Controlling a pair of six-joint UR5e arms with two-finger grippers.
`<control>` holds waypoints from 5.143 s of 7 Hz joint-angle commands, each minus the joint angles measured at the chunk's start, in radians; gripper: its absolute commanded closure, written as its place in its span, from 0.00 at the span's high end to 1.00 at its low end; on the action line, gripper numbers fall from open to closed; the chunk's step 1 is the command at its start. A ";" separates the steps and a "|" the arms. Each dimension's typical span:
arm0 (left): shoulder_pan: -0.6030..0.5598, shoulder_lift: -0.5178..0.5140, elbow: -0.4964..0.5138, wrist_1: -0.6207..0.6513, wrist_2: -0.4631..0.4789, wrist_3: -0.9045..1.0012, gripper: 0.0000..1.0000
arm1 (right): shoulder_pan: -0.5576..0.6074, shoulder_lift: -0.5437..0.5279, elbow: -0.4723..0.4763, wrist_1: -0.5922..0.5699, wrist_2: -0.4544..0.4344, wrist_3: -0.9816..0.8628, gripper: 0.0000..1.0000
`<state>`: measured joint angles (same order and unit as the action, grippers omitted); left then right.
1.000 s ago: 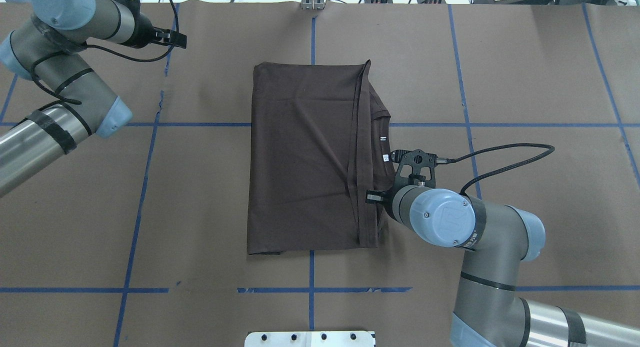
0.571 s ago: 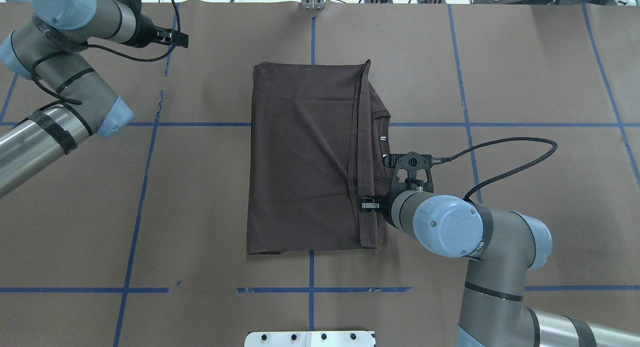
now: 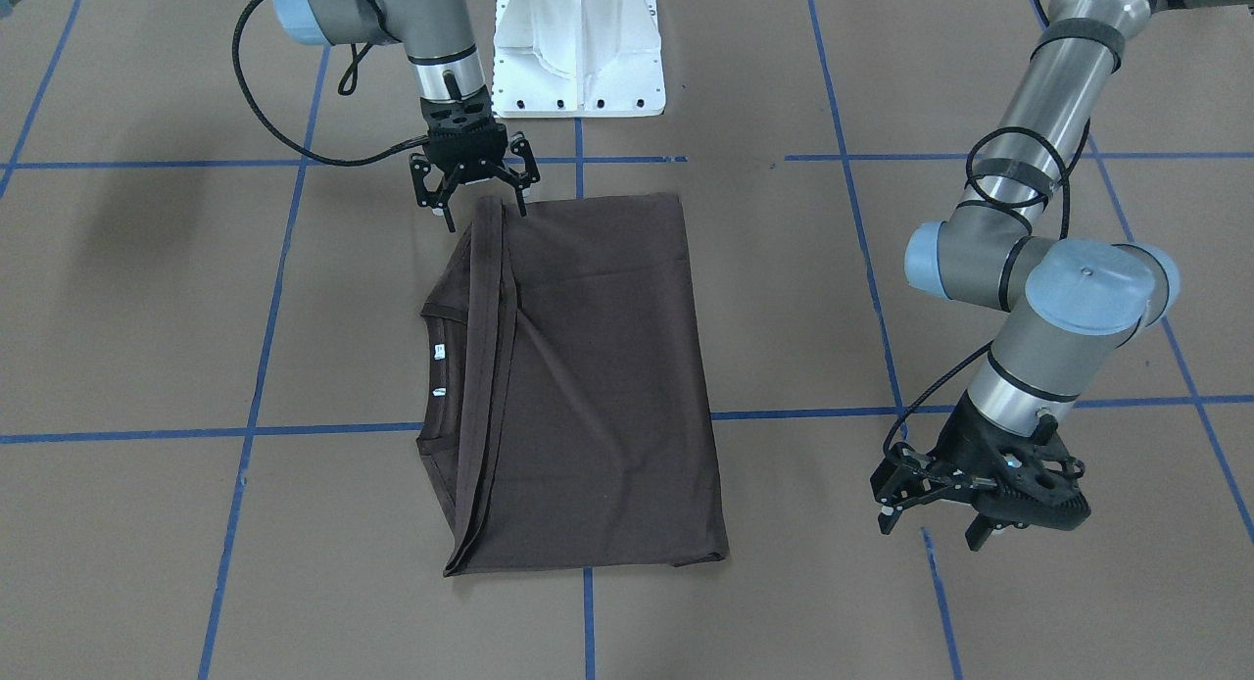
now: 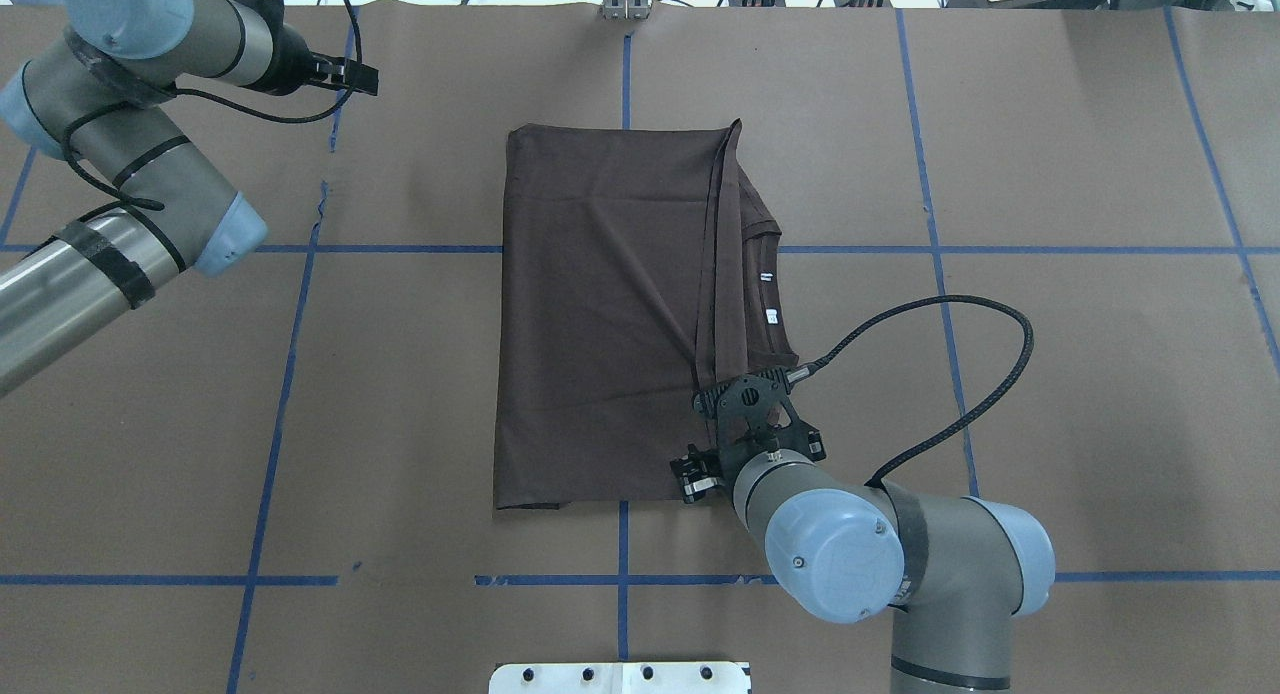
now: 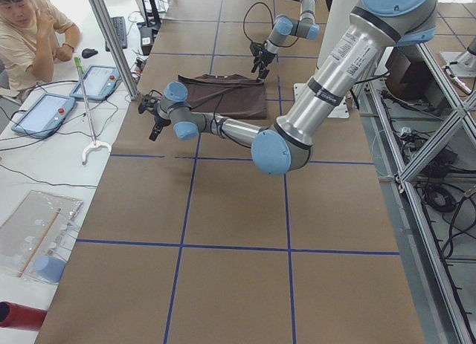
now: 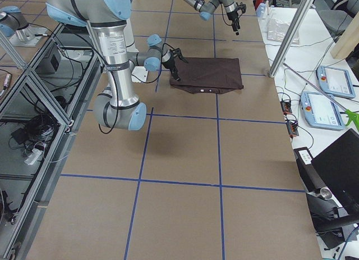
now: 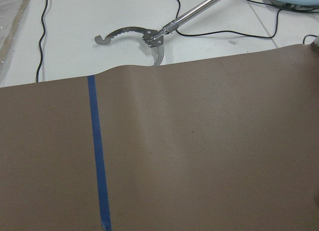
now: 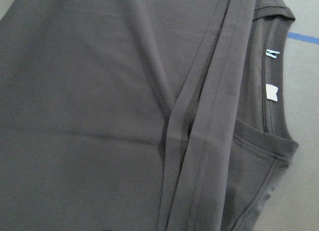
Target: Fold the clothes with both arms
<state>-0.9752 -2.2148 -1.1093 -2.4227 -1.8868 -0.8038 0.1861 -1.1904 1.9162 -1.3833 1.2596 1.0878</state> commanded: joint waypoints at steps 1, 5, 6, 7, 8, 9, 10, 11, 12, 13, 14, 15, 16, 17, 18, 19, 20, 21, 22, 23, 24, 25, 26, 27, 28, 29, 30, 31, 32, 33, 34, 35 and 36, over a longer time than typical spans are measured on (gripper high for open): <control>0.001 0.001 0.000 0.002 0.000 -0.005 1.00 | -0.042 -0.007 -0.006 -0.016 -0.037 -0.094 0.49; 0.001 0.001 0.000 0.001 0.000 -0.018 1.00 | -0.060 -0.005 -0.003 -0.019 -0.028 -0.175 0.45; 0.003 0.003 0.002 0.002 0.000 -0.017 1.00 | -0.071 -0.005 -0.002 -0.019 -0.029 -0.175 0.45; 0.003 0.003 0.002 0.002 0.000 -0.017 1.00 | -0.069 -0.008 0.000 -0.020 -0.028 -0.175 0.39; 0.003 0.003 0.002 0.002 0.000 -0.018 1.00 | -0.069 -0.014 0.000 -0.020 -0.029 -0.175 0.27; 0.007 0.003 0.002 0.002 0.000 -0.017 1.00 | -0.066 -0.014 0.003 -0.020 -0.031 -0.174 0.08; 0.009 0.003 0.000 0.001 0.000 -0.017 1.00 | -0.066 -0.012 0.003 -0.020 -0.034 -0.172 0.00; 0.009 0.003 0.000 0.001 0.000 -0.017 1.00 | -0.062 -0.011 0.004 -0.020 -0.040 -0.166 0.00; 0.010 0.003 0.002 0.001 0.000 -0.017 1.00 | -0.051 -0.015 0.018 -0.022 -0.040 -0.161 0.00; 0.010 0.004 0.000 0.001 0.000 -0.017 1.00 | -0.040 -0.049 0.049 -0.023 -0.039 -0.158 0.00; 0.010 0.004 0.000 0.001 0.000 -0.018 1.00 | -0.040 -0.145 0.104 -0.022 -0.039 -0.142 0.00; 0.010 0.004 0.000 0.001 0.000 -0.018 1.00 | -0.042 -0.217 0.128 -0.019 -0.042 -0.038 0.00; 0.013 0.006 0.000 0.001 0.000 -0.017 1.00 | -0.054 -0.247 0.130 -0.017 -0.045 0.065 0.00; 0.013 0.006 0.000 0.001 0.000 -0.017 1.00 | -0.066 -0.248 0.129 -0.019 -0.049 0.108 0.00; 0.013 0.006 0.000 0.001 0.000 -0.018 1.00 | -0.071 -0.247 0.127 -0.019 -0.049 0.139 0.18; 0.013 0.006 0.000 0.001 0.000 -0.018 1.00 | -0.074 -0.235 0.129 -0.017 -0.049 0.159 0.99; 0.013 0.006 -0.001 -0.001 -0.002 -0.018 1.00 | -0.074 -0.230 0.153 0.010 -0.031 0.156 1.00; 0.013 0.004 -0.018 0.002 -0.005 -0.026 1.00 | -0.029 -0.238 0.177 0.091 0.031 0.156 1.00; 0.042 0.007 -0.067 0.017 -0.008 -0.072 1.00 | 0.057 -0.244 0.178 0.183 0.157 0.158 1.00; 0.094 0.056 -0.161 0.019 -0.006 -0.143 1.00 | 0.126 -0.244 0.188 0.196 0.225 0.162 1.00; 0.146 0.134 -0.307 0.019 -0.005 -0.282 1.00 | 0.178 -0.244 0.193 0.223 0.272 0.209 1.00; 0.253 0.223 -0.457 0.019 0.011 -0.436 1.00 | 0.197 -0.248 0.193 0.277 0.294 0.252 1.00; 0.327 0.289 -0.577 0.019 0.058 -0.544 1.00 | 0.208 -0.245 0.193 0.279 0.296 0.289 1.00; 0.428 0.355 -0.686 0.040 0.130 -0.640 1.00 | 0.220 -0.242 0.193 0.279 0.296 0.297 1.00; 0.526 0.375 -0.772 0.138 0.205 -0.737 1.00 | 0.225 -0.242 0.190 0.279 0.294 0.305 1.00; 0.637 0.369 -0.805 0.205 0.300 -0.873 0.98 | 0.225 -0.241 0.190 0.279 0.294 0.310 1.00; 0.729 0.365 -0.794 0.217 0.390 -1.000 0.78 | 0.225 -0.242 0.187 0.279 0.294 0.319 1.00; 0.795 0.345 -0.775 0.255 0.429 -1.078 0.65 | 0.225 -0.244 0.187 0.279 0.293 0.320 1.00; 0.797 0.296 -0.730 0.281 0.437 -1.104 0.63 | 0.225 -0.242 0.187 0.279 0.293 0.320 1.00; 0.797 0.290 -0.709 0.281 0.436 -1.106 0.63 | 0.225 -0.244 0.185 0.279 0.291 0.325 1.00; 0.797 0.288 -0.708 0.281 0.436 -1.106 0.63 | 0.225 -0.244 0.187 0.279 0.291 0.325 1.00; 0.797 0.290 -0.707 0.281 0.434 -1.105 0.63 | 0.225 -0.244 0.187 0.279 0.291 0.325 1.00; 0.797 0.290 -0.707 0.281 0.434 -1.104 0.63 | 0.225 -0.244 0.187 0.279 0.291 0.325 1.00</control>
<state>-0.1785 -1.9246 -1.8179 -2.1419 -1.4523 -1.9080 0.4111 -1.4342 2.1029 -1.1045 1.5509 1.4126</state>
